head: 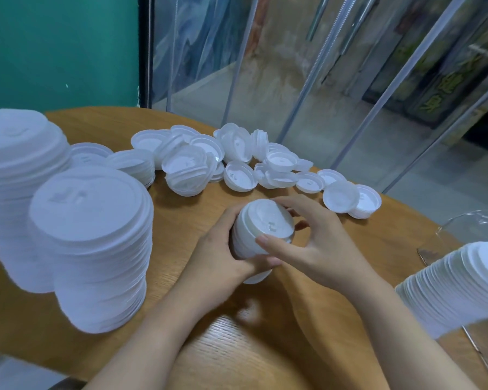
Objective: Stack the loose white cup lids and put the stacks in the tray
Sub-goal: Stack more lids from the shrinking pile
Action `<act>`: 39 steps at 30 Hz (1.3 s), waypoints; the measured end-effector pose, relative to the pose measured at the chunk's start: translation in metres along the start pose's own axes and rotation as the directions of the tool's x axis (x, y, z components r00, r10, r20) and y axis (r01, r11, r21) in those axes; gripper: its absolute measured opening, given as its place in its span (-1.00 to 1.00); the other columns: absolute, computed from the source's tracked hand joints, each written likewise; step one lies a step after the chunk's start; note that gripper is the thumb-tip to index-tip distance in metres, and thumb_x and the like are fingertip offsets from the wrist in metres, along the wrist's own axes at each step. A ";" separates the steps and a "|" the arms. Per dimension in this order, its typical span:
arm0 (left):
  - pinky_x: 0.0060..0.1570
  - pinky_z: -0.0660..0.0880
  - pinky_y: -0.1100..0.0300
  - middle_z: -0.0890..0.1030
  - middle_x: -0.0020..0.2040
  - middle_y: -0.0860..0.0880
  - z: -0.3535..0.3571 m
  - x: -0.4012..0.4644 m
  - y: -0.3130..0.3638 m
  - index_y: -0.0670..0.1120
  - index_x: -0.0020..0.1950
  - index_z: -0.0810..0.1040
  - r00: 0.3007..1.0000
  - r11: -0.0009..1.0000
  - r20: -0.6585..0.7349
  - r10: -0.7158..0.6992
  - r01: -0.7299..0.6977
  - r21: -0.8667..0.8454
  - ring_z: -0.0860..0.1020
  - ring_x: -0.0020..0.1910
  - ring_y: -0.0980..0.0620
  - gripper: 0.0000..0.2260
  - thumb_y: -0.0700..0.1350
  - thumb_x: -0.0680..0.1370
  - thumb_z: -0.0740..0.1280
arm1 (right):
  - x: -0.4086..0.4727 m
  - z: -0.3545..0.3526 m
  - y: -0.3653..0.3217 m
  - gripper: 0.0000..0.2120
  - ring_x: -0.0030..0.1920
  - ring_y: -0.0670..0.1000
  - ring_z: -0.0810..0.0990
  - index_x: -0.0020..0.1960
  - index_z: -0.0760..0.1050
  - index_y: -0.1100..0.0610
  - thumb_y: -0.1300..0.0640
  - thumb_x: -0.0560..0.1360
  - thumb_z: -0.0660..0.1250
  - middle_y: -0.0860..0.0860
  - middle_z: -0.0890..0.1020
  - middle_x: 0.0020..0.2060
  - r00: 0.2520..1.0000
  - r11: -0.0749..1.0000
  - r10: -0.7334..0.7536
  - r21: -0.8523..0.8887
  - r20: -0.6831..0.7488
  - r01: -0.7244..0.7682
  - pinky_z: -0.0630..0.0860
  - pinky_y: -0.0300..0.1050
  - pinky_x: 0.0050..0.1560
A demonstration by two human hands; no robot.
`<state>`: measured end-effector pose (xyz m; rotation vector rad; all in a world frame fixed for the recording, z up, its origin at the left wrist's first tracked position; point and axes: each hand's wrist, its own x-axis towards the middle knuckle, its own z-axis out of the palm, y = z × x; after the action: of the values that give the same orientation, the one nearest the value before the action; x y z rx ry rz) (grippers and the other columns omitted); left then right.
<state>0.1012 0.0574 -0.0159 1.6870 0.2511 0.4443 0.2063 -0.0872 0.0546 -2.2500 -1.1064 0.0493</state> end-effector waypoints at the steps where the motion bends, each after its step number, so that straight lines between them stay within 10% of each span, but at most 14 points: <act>1: 0.25 0.57 0.09 0.64 0.20 0.26 0.000 0.000 -0.001 0.35 0.32 0.47 1.000 1.000 -0.001 0.000 0.000 0.000 0.59 0.21 0.24 -0.32 0.01 0.31 0.70 | 0.000 0.000 -0.001 -0.39 0.22 -0.25 0.52 0.28 0.52 -0.16 -0.42 0.32 0.43 -0.31 0.59 0.16 1.000 1.000 0.003 0.000 0.011 -0.003 0.46 -0.26 0.16; 8: 0.22 0.57 0.12 0.63 0.19 0.28 -0.001 0.002 0.000 0.36 0.31 0.46 1.000 1.000 0.005 -0.003 0.002 0.018 0.59 0.19 0.25 -0.32 0.03 0.30 0.69 | -0.001 0.000 -0.007 -0.61 0.17 -0.35 0.51 0.09 0.41 -0.41 -0.27 0.37 0.52 -0.48 0.56 0.06 0.999 0.999 0.021 0.037 0.038 -0.022 0.42 -0.44 0.06; 14: 0.24 0.50 0.23 0.63 0.18 0.31 -0.002 0.001 -0.001 0.28 0.33 0.48 1.000 0.999 0.004 0.011 -0.011 0.041 0.57 0.20 0.32 -0.30 0.08 0.28 0.70 | 0.012 -0.015 0.008 -0.40 0.19 -0.25 0.55 0.32 0.51 -0.16 -0.44 0.39 0.27 -0.29 0.60 0.15 0.995 0.981 0.091 0.167 0.049 -0.098 0.49 -0.31 0.10; 18: 0.18 0.43 0.35 0.61 0.19 0.34 -0.001 0.003 -0.003 0.30 0.30 0.48 1.000 0.997 0.002 0.020 -0.020 0.079 0.54 0.22 0.35 -0.33 0.08 0.28 0.69 | 0.055 -0.010 0.060 -0.77 0.16 -0.17 0.56 0.24 0.58 -0.01 -0.05 0.62 0.36 -0.15 0.61 0.15 0.981 0.992 0.117 0.067 -0.154 -0.108 0.52 -0.21 0.18; 21: 0.09 0.39 0.51 0.61 0.16 0.35 -0.002 0.004 -0.004 0.30 0.26 0.49 1.000 0.996 -0.001 0.021 -0.020 0.084 0.54 0.20 0.34 -0.35 0.07 0.27 0.70 | 0.086 0.007 0.105 -0.66 0.32 0.01 0.48 0.32 0.57 0.09 0.19 0.55 0.45 -0.01 0.56 0.28 0.988 0.984 0.073 -0.151 -0.139 -0.094 0.33 -0.37 0.30; 23: 0.07 0.38 0.53 0.62 0.15 0.35 -0.002 0.004 -0.005 0.30 0.26 0.49 1.000 0.996 0.000 0.020 -0.020 0.091 0.55 0.19 0.34 -0.36 0.07 0.27 0.70 | 0.102 0.019 0.124 -0.60 0.35 0.08 0.45 0.33 0.57 0.10 0.24 0.51 0.46 0.01 0.55 0.31 0.992 0.966 0.055 -0.246 -0.115 -0.082 0.36 -0.12 0.38; 31: 0.10 0.37 0.54 0.61 0.17 0.35 -0.003 0.007 -0.009 0.30 0.29 0.48 0.999 0.991 -0.001 0.042 -0.041 0.124 0.54 0.21 0.34 -0.32 0.12 0.25 0.70 | 0.127 0.030 0.128 -0.94 0.01 0.10 0.56 -0.01 0.63 0.15 0.23 0.55 0.39 -0.01 0.66 -0.04 0.972 0.954 0.009 -0.290 -0.234 -0.079 0.50 0.05 0.05; 39: 0.12 0.40 0.47 0.60 0.18 0.37 -0.001 0.005 -0.003 0.32 0.30 0.47 0.999 0.990 -0.001 0.050 -0.049 0.129 0.53 0.22 0.36 -0.32 0.16 0.26 0.67 | 0.086 0.005 0.093 -0.80 -0.36 -0.05 0.38 -0.18 0.49 0.08 0.12 0.61 0.39 0.02 0.49 -0.39 0.942 0.990 0.109 0.116 -0.319 -0.076 0.32 -0.22 -0.31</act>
<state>0.1059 0.0612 -0.0181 1.8217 0.2459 0.4770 0.3263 -0.0644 0.0198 -2.1215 -0.8033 -0.2151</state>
